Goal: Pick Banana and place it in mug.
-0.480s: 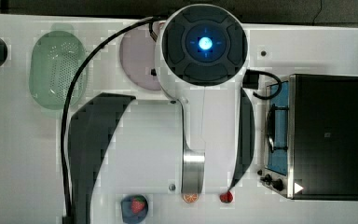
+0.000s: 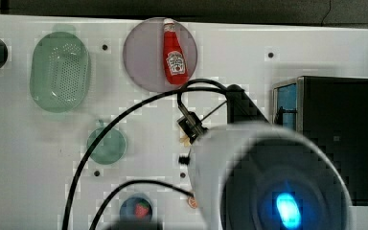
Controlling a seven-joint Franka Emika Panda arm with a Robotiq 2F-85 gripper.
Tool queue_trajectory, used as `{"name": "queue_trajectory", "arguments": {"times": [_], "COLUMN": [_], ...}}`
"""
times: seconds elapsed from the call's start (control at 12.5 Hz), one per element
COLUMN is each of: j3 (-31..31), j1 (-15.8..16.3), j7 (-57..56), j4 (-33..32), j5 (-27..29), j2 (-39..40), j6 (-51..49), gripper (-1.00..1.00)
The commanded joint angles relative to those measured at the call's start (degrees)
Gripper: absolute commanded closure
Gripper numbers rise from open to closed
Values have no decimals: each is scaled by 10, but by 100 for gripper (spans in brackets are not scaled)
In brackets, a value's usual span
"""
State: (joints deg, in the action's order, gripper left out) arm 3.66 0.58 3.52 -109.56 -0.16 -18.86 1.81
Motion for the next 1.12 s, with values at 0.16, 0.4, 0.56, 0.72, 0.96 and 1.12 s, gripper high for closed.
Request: {"name": "queue_trajectory", "arguments": {"times": [0.16,0.4,0.56,0.72,0.96,1.12], "j3": [-6,-5,-3,-1,1,2], "j1": [-5,-5,-6,-6,-6,-6], "j7": [-16,-45,-69,-69,-69,-69], "j4": [-72,-152,-201,-245,-299,-321], "j5": [-7,-7,-7,-7,-7,-7], "j2": [54,76,97,122,168,207], "j6": [63,170,257,337,431,490], "gripper": [-100,-100,-100,-100,-100,-100]}}
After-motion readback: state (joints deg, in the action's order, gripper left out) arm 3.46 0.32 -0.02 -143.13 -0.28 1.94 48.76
